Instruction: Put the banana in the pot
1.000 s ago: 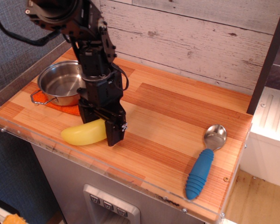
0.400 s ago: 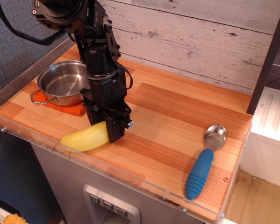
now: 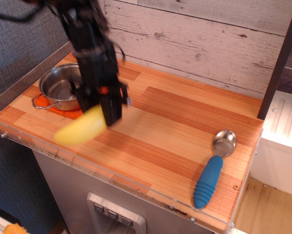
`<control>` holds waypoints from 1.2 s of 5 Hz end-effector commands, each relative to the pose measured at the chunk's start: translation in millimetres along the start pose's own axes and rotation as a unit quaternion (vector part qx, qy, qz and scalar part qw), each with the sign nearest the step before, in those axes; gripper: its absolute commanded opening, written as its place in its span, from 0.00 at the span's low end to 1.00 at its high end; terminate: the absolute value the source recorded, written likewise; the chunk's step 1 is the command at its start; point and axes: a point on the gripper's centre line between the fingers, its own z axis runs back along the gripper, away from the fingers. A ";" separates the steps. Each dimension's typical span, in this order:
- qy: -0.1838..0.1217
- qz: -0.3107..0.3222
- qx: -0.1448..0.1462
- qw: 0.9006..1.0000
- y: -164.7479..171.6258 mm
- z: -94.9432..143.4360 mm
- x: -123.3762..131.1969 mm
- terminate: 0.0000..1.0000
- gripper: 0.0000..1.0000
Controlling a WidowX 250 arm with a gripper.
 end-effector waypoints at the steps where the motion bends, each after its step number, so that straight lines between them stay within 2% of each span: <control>1: -0.072 0.076 0.000 0.994 57.7 50.2 31.8 0.00 0.00; 5: -0.083 0.092 0.027 0.992 83.8 29.9 90.9 0.00 0.00; 6: -0.074 0.102 0.030 0.992 90.1 25.7 88.1 0.00 1.00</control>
